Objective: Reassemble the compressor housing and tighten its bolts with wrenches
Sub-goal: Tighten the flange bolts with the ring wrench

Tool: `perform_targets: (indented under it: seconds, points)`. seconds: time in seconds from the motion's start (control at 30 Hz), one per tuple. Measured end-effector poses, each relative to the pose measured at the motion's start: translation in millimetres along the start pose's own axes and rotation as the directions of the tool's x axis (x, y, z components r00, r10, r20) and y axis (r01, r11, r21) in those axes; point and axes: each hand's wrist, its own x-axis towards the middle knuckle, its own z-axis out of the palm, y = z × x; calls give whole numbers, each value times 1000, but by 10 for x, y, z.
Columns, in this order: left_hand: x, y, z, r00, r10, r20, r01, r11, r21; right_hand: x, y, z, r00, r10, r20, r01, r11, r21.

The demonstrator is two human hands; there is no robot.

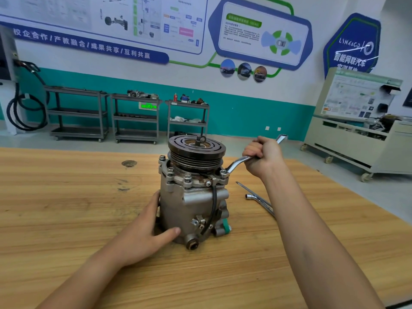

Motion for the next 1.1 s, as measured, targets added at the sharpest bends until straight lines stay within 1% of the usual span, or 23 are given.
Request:
perform_targets:
  seconds: [0.1, 0.17, 0.27, 0.43, 0.53, 0.57, 0.63, 0.7, 0.73, 0.8, 0.87, 0.93, 1.0, 1.07, 1.1]
  points:
    - [7, -22, -2, 1000, -4, 1, 4, 1000, 5, -9, 14, -68, 1000, 9, -14, -8, 999, 50]
    - [11, -37, -1, 1000, 2, 1, -2, 1000, 5, -26, 25, -141, 999, 22, -24, -19, 991, 130]
    - [8, -46, 2, 1000, 17, 3, -17, 1000, -15, -53, 23, -218, 999, -6, -41, 14, 982, 190]
    - [22, -88, -2, 1000, -2, 8, 2, 1000, -10, -202, 40, -261, 984, -149, -95, 166, 964, 206]
    - [17, -72, 3, 1000, 9, 3, -9, 1000, 1, -401, 115, -281, 944, -308, -119, 327, 924, 199]
    - [15, -66, 2, 1000, 4, 4, -4, 1000, 5, -489, 154, -294, 920, -377, -106, 391, 901, 188]
    - [10, -54, -1, 1000, 4, 2, -5, 1000, 13, -691, 267, -326, 856, -516, -36, 514, 841, 172]
    - [3, -48, -4, 1000, 6, -10, -6, 1000, 7, -868, 416, -348, 774, -630, 57, 620, 773, 135]
    - [0, -47, 0, 1000, -4, -8, 4, 1000, 9, -933, 488, -359, 728, -678, 97, 672, 735, 90]
    - [-1, -44, 21, 1000, 2, -15, -1, 1000, 27, -1013, 602, -390, 643, -748, 165, 757, 654, 15]
    - [4, -57, 26, 999, 10, -38, -9, 999, 44, -1063, 695, -376, 589, -777, 222, 804, 590, -69]
    - [11, -55, 43, 999, -2, -50, 5, 997, 72, -1118, 772, -396, 534, -796, 286, 845, 502, -181]
    - [14, -65, 53, 998, 3, -65, 2, 997, 74, -1160, 854, -401, 455, -800, 390, 886, 363, -289]
    - [12, -58, 50, 998, -5, -62, 9, 997, 77, -1185, 938, -384, 351, -770, 533, 915, 162, -369]
    - [-2, -69, 36, 998, -11, -60, 16, 997, 75, -1193, 981, -364, 294, -738, 607, 923, 55, -380]
